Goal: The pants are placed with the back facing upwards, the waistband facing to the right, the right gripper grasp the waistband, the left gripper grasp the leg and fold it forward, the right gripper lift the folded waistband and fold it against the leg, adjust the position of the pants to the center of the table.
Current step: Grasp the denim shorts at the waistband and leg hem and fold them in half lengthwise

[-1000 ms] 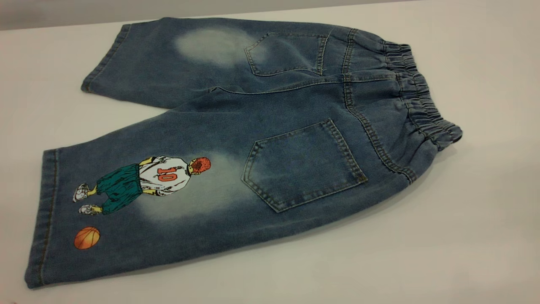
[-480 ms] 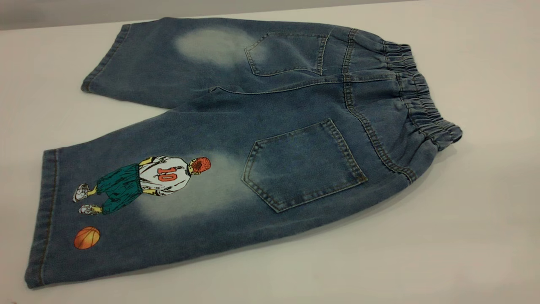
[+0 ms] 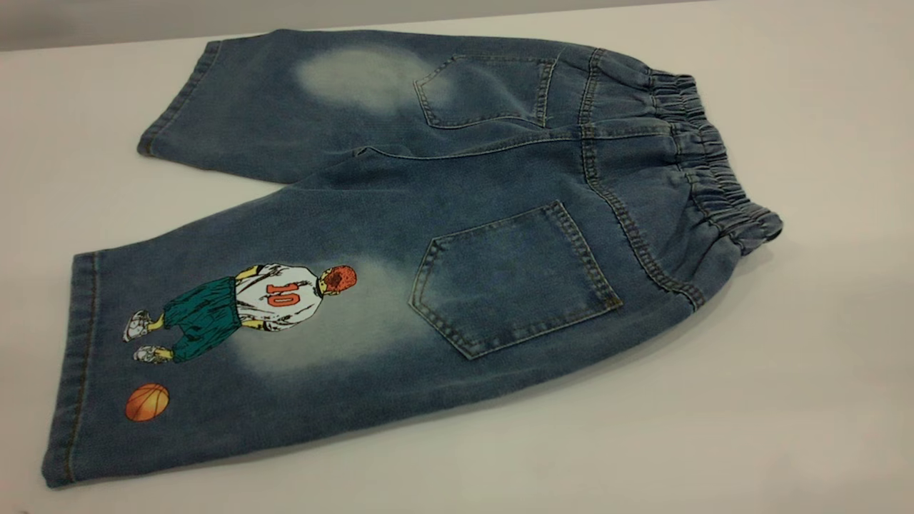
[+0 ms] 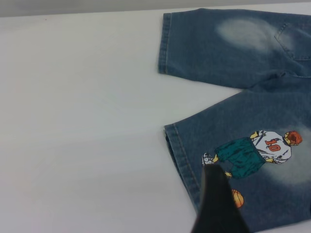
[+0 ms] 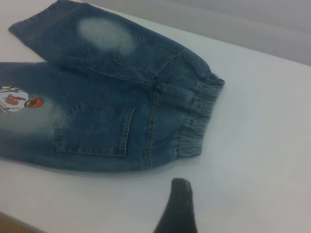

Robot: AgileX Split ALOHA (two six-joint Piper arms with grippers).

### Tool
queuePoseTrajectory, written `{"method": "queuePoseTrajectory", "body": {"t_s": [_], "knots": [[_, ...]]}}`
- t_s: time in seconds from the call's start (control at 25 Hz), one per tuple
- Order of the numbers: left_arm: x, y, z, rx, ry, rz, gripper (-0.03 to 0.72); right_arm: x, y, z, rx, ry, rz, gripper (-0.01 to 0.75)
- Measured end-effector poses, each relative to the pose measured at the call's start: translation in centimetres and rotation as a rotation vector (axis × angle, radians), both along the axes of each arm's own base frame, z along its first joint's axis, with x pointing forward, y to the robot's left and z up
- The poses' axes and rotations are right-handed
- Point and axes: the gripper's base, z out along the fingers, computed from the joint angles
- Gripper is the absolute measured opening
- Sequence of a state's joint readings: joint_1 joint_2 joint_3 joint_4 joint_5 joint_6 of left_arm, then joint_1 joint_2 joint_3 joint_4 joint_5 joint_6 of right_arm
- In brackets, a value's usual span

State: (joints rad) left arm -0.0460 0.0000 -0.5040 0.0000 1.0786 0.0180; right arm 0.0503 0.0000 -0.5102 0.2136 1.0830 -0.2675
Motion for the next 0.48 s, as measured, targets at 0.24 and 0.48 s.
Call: {"method": "queuePoseTrajectory", "body": {"t_s": [0.24,0.48], "knots": [[0.0,0.0,0.0,-0.001,0.0,0.001,0.411,0.0,-0.01,0.0,-0.002,0.0,-0.001,0.556],[0.76,-0.03,0.14,-0.009,0.042,0.006,0.411,0.02,-0.07,0.68,0.078,-0.029,-0.045,0.556]]}}
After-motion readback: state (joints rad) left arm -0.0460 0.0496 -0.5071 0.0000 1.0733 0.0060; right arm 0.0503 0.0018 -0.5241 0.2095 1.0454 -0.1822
